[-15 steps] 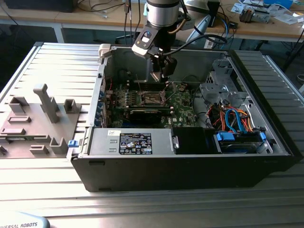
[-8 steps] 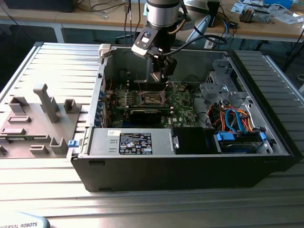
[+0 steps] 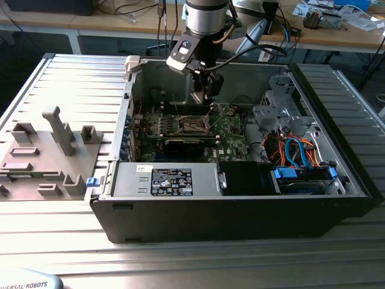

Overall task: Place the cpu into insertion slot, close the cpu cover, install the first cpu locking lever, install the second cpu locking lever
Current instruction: 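Place the cpu into insertion slot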

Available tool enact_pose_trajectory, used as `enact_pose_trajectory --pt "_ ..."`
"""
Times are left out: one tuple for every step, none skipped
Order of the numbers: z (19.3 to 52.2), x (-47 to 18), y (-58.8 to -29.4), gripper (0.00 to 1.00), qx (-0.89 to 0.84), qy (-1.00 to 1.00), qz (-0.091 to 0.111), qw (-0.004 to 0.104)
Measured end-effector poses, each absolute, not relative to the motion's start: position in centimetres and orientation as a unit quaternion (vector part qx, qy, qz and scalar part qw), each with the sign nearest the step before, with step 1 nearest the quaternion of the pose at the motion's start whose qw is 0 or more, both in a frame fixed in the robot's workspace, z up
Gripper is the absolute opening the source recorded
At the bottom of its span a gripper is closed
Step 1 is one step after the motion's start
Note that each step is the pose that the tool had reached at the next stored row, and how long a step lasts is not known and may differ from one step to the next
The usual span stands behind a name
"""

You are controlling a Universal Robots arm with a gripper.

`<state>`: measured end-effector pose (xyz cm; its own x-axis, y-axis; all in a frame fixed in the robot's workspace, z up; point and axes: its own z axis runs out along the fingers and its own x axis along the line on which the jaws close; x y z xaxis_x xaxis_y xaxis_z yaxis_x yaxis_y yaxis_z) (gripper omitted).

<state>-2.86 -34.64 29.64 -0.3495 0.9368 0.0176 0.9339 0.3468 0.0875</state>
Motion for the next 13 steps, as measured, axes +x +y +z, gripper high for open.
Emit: enact_pose_trajectory --pt "29.64 -2.87 -34.64 0.54 0.570 0.820 0.041 0.018" --pt "29.63 -2.86 -34.64 0.54 0.571 0.820 0.041 0.018" --pt "29.62 -2.86 -34.64 0.54 0.571 0.819 0.041 0.018" --pt "29.62 -2.86 -34.64 0.54 0.572 0.819 0.041 0.018" --pt "29.61 -2.86 -34.64 0.54 0.572 0.819 0.041 0.018" --pt "29.61 -2.86 -34.64 0.54 0.572 0.819 0.041 0.018" --pt "29.60 -2.86 -34.64 0.54 0.573 0.818 0.041 0.018" --pt "29.59 -2.86 -34.64 0.54 0.573 0.818 0.041 0.018" --pt "29.59 -2.86 -34.64 0.54 0.574 0.817 0.041 0.018" --pt "29.58 -2.86 -34.64 0.54 0.575 0.817 0.041 0.018" --pt "29.58 -2.86 -34.64 0.54 0.575 0.817 0.041 0.018" --pt "29.57 -2.86 -34.64 0.54 0.576 0.816 0.041 0.018" --pt "29.57 -2.86 -34.64 0.54 0.576 0.816 0.041 0.018"
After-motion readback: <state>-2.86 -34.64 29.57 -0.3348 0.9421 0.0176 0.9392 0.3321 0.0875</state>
